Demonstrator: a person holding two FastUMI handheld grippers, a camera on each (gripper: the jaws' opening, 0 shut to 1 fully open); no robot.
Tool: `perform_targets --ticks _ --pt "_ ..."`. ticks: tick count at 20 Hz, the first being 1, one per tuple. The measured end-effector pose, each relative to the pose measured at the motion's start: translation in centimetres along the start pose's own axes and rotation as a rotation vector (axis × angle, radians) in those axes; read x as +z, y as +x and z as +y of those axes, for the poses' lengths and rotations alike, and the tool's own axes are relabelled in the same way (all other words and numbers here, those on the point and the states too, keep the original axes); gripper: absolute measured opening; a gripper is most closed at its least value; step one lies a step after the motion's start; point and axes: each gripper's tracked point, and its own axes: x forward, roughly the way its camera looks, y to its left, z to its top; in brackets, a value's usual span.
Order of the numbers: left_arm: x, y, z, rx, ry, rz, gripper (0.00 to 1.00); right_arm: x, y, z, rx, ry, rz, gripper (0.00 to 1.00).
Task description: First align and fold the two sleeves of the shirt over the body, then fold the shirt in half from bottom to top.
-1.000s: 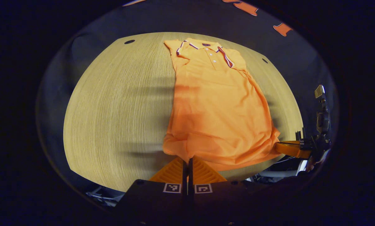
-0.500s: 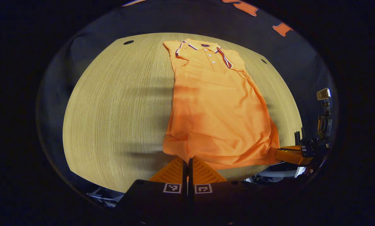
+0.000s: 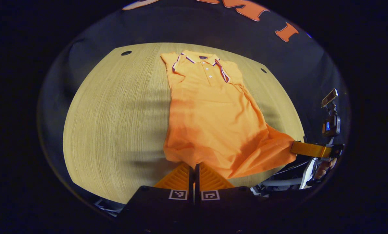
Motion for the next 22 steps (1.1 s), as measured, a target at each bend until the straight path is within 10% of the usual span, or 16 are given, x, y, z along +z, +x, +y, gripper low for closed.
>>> perform_targets --ticks 13,22 --pt "12.7 -1.0 -1.1 -0.087 0.021 -0.183 0.01 11.9 1.1 2.7 0.152 0.079 -0.217 0.01" --pt "22.6 1.5 1.0 -0.081 0.036 -0.24 0.01 21.1 3.6 2.3 0.125 0.058 -0.301 0.01"
